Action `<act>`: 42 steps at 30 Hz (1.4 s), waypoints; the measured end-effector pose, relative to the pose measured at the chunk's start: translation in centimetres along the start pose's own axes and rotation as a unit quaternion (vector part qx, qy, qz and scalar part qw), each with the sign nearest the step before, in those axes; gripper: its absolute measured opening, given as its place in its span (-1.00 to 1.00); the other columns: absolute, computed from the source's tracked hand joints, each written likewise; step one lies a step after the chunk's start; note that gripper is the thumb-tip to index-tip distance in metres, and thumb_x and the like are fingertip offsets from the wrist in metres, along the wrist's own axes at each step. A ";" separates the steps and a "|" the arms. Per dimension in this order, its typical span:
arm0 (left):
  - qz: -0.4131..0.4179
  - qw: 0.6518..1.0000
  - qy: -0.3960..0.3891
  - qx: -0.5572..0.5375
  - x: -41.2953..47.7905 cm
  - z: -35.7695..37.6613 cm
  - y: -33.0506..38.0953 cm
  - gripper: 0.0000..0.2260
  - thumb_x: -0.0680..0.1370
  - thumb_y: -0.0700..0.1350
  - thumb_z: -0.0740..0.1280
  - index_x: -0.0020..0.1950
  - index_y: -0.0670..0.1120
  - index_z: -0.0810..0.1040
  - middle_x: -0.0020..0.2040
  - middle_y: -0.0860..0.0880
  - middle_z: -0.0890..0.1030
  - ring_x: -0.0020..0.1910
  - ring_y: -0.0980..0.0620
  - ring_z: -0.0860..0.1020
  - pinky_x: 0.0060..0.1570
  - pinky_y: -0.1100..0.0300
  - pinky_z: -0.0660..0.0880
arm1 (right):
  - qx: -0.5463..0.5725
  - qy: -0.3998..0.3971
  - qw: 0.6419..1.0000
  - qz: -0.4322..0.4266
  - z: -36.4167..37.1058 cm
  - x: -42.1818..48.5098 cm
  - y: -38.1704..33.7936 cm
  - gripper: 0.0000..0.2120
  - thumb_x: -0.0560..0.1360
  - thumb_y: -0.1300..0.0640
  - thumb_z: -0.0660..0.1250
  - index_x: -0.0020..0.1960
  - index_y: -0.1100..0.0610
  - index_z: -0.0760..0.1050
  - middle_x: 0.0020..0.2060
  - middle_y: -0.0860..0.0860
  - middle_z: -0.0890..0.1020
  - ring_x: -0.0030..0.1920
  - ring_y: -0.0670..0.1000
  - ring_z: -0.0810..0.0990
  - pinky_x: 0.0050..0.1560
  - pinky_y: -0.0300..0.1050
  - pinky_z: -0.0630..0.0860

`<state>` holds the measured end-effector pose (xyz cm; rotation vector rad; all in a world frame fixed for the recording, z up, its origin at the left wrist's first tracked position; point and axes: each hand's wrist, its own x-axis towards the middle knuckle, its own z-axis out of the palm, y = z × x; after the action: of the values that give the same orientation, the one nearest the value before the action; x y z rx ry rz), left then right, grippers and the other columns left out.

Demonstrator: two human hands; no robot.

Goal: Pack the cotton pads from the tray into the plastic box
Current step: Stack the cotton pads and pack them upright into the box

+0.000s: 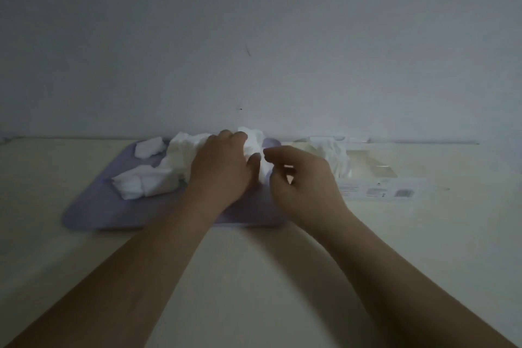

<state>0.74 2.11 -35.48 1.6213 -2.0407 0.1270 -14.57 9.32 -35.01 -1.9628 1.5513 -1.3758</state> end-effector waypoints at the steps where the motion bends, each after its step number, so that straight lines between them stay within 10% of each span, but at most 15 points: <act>1: -0.017 1.000 -0.021 0.001 0.2 0.2 -0.5 -0.69 0.56 0.14 0.31 0.11 -0.08 0.55 0.05 -0.13 0.63 0.06 -0.21 0.58 0.09 -0.08 0.52 | -0.001 -0.016 1.000 0.014 0.5 -0.2 0.3 -0.64 0.52 0.29 0.26 0.24 0.07 0.65 0.17 -0.05 0.71 0.16 -0.04 0.66 0.25 -0.11 0.55; 6: -0.059 0.979 -0.063 -0.184 -0.7 0.9 -1.3 -0.78 0.44 0.06 0.45 0.04 0.04 0.61 -0.07 0.04 0.67 -0.04 -0.01 0.62 0.07 0.00 0.57 | -0.027 -0.052 0.996 0.062 1.1 -0.1 2.4 -0.59 0.54 0.23 0.27 0.37 0.10 0.54 0.30 -0.01 0.63 0.30 -0.01 0.56 0.29 -0.23 0.40; 11: -0.027 0.952 -0.070 -0.296 -2.6 1.2 -2.4 -0.39 0.29 0.01 0.44 0.36 0.06 0.56 0.14 0.05 0.58 0.09 0.09 0.59 0.13 0.25 0.52 | -0.009 -0.090 0.994 0.065 2.0 -0.3 3.2 -0.52 0.52 0.08 0.40 0.44 0.04 0.48 0.31 -0.10 0.61 0.34 -0.10 0.53 0.38 -0.17 0.42; 14: -0.003 0.943 -0.037 -0.331 -3.1 1.4 -2.5 -0.62 0.25 -0.06 0.44 0.06 0.10 0.61 0.05 0.01 0.59 -0.02 0.10 0.60 -0.03 0.38 0.48 | 0.000 -0.098 0.994 0.054 2.4 -0.3 3.4 -0.43 0.51 0.07 0.45 0.48 0.02 0.41 0.29 -0.16 0.57 0.33 -0.19 0.48 0.38 -0.30 0.35; 19: -0.016 0.900 -0.029 -0.434 -3.5 1.6 -2.9 -0.67 0.32 -0.17 0.55 0.02 0.00 0.58 0.00 -0.12 0.69 -0.06 -0.15 0.66 -0.10 -0.01 0.60 | 0.085 -0.105 0.990 0.053 2.3 0.1 4.2 -0.57 0.50 0.09 0.49 0.35 0.02 0.55 0.16 -0.16 0.68 0.21 -0.18 0.62 0.32 -0.12 0.53; 25: -0.038 0.844 -0.076 -0.529 -3.8 0.8 -3.2 -0.42 0.29 -0.16 0.60 0.29 0.03 0.58 0.19 -0.03 0.70 0.16 -0.01 0.68 0.17 0.06 0.64 | 0.202 -0.087 0.971 0.091 2.1 -0.1 4.4 -0.87 0.49 0.18 0.52 -0.01 0.15 0.61 -0.07 0.11 0.74 -0.03 0.02 0.70 0.08 0.08 0.60; 32: -0.070 0.808 -0.085 -0.578 -3.8 0.5 -3.1 -0.50 0.38 -0.31 0.50 0.27 0.04 0.62 0.18 -0.05 0.68 0.09 0.03 0.67 0.07 0.24 0.61 | 0.265 -0.079 0.952 0.130 2.2 0.1 5.1 -0.69 0.48 0.21 0.48 0.19 0.14 0.54 0.00 0.13 0.75 0.09 0.24 0.70 0.21 0.28 0.59; 42: -0.104 0.778 -0.078 -0.615 -3.1 0.6 -3.2 -0.72 0.55 -0.33 0.43 0.23 -0.09 0.66 0.09 -0.18 0.74 0.00 -0.05 0.65 0.01 0.02 0.60 | 0.303 -0.049 0.939 0.159 1.9 0.4 4.8 -0.82 0.46 0.33 0.50 0.02 0.18 0.58 -0.04 0.22 0.72 -0.07 0.09 0.67 0.04 0.08 0.57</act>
<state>3.93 3.73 -38.22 0.9270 -1.3769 -1.2025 -15.90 6.56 -39.23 -1.3235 1.1449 -1.3761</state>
